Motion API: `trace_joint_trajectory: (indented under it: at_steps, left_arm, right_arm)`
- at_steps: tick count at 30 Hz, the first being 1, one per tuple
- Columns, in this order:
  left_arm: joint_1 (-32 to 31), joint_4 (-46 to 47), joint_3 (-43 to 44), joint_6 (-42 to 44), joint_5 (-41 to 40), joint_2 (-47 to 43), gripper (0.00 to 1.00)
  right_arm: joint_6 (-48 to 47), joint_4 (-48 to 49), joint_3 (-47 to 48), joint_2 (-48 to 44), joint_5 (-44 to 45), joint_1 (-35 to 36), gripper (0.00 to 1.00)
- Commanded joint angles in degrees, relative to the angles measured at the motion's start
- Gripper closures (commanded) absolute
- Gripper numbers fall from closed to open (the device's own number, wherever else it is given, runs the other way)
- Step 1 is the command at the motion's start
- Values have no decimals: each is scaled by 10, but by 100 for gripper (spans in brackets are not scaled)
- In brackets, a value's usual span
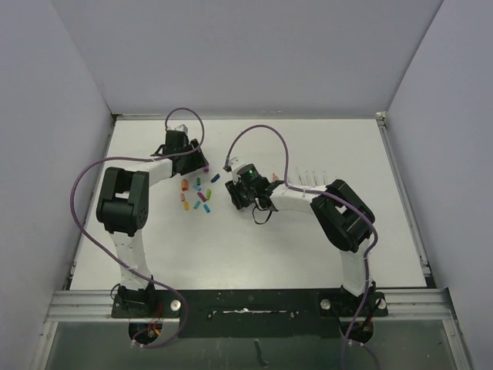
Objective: Open the pen caps
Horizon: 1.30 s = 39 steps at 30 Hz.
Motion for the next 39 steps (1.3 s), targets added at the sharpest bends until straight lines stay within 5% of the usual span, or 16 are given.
trace_joint_trajectory:
  at_steps: [1, 10, 22, 29, 39]
  left_arm:
    - [5, 3, -12, -3, -14, -112, 41]
    - [4, 15, -107, -7, -27, -300, 3]
    - [1, -10, -282, -22, -32, -549, 2]
    - [-1, -65, -342, -26, -60, -665, 2]
    - [-1, -135, -424, -38, -114, -825, 2]
  right_arm:
    - [6, 3, 19, 10, -7, 6, 61]
    - [10, 20, 7, -7, -1, 6, 44]
    - [6, 78, -114, -196, 38, 18, 1]
    - [26, 42, -216, -334, 112, 73, 2]
    - [64, 90, -391, -487, 313, 263, 2]
